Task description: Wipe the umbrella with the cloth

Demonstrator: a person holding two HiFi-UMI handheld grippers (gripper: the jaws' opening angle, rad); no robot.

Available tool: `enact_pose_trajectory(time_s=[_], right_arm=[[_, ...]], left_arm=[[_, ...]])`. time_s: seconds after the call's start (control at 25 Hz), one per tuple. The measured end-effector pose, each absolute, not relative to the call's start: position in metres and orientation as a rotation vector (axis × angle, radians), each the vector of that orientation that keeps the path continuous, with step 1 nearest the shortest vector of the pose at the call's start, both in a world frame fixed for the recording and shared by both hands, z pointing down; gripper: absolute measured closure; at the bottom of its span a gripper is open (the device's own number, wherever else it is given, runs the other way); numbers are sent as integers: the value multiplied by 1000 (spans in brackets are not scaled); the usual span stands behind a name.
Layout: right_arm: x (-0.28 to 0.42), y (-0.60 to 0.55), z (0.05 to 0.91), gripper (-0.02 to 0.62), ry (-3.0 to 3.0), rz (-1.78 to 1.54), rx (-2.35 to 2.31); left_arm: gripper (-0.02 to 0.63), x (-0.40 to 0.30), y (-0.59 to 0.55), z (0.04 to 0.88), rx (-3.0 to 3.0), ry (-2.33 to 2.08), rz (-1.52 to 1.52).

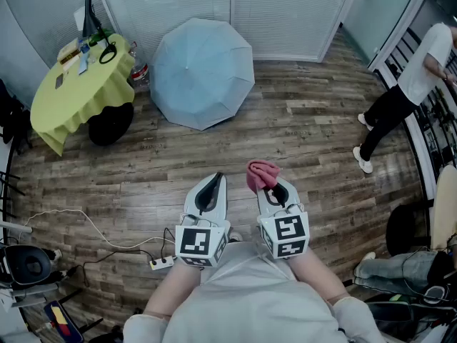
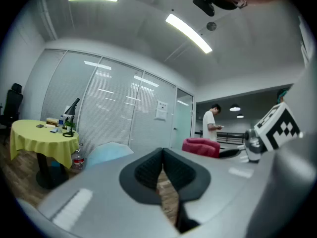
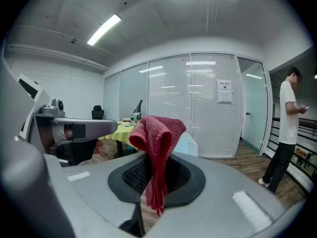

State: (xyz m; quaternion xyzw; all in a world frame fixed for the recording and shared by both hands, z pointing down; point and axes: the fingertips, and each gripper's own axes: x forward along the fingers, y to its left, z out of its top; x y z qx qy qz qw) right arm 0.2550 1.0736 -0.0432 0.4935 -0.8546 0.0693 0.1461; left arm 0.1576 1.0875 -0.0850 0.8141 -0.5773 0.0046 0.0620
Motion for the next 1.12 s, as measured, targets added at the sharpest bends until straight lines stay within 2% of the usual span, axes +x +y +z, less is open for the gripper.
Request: enact_pose_trajectory(time_s=[0.84, 1.12], right_arm=[[283, 1042, -9, 545, -2429, 362, 1396], [261, 1000, 8, 541, -2408, 449, 1364]], left_arm=[[598, 177, 1053, -60, 2397, -1738, 108], [598, 141, 1020, -46, 2338, -1759, 150]])
